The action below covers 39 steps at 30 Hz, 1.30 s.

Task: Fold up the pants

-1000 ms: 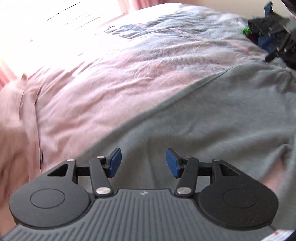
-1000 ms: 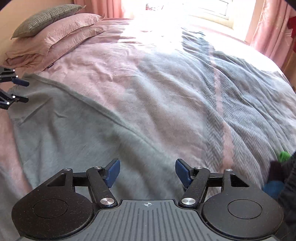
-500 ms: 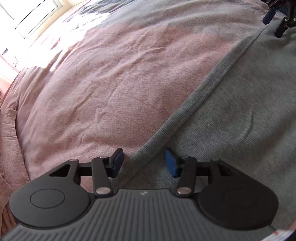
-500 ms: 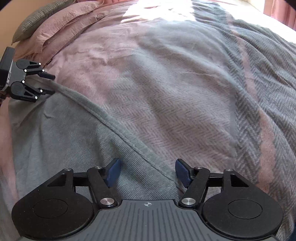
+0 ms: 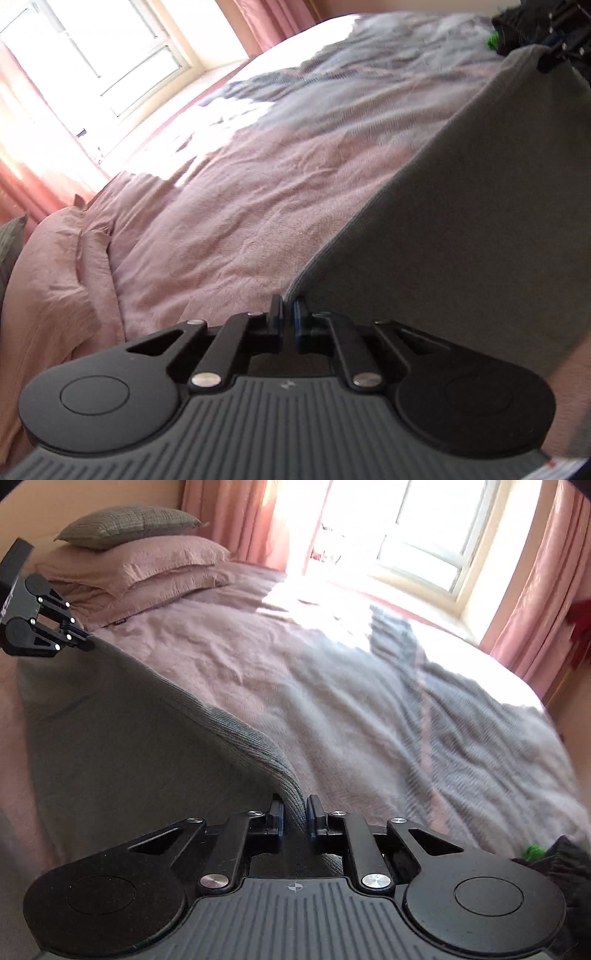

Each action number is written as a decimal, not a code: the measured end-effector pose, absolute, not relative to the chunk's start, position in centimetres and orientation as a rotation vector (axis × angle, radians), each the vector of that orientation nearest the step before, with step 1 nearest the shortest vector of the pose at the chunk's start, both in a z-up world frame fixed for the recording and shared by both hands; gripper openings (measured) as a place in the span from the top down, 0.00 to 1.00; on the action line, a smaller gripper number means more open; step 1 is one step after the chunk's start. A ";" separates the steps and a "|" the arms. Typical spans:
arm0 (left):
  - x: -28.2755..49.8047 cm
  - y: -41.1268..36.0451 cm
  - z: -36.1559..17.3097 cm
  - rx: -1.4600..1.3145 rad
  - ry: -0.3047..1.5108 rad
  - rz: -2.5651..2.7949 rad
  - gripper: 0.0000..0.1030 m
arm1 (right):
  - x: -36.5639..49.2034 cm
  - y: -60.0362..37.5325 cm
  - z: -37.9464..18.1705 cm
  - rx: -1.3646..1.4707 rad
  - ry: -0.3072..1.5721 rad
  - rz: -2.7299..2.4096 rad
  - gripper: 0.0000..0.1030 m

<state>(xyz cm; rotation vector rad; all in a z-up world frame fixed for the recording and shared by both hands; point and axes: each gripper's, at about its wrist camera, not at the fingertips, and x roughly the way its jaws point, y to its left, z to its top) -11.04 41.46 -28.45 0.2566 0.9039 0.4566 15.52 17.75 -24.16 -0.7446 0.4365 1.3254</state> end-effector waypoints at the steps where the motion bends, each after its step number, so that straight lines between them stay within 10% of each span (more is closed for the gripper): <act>1: -13.0 40.1 -27.0 0.216 0.878 0.471 0.95 | 13.9 16.3 -23.3 -0.747 0.396 1.316 0.92; 7: -24.0 30.4 -22.4 0.026 0.837 0.527 0.95 | 3.4 6.8 -21.4 -0.833 0.293 1.254 0.92; 17: -35.0 21.1 -28.9 -0.436 1.088 0.473 0.87 | -6.2 -2.4 -27.9 -0.859 0.865 1.000 0.80; 22: -36.9 23.1 -28.3 -0.472 1.055 0.550 0.74 | -5.8 -3.1 -27.1 -0.728 0.971 0.946 0.41; 25: -36.9 24.2 -28.1 -0.472 1.041 0.564 0.69 | -5.5 -4.3 -26.2 -0.782 0.921 0.888 0.41; 33: -37.0 26.0 -28.8 -0.631 0.964 0.623 0.62 | 6.4 -13.8 -26.6 0.299 1.129 0.466 0.41; 39: -36.5 26.7 -28.9 -0.683 0.936 0.694 0.57 | 9.7 -15.6 -29.0 0.587 1.110 0.412 0.56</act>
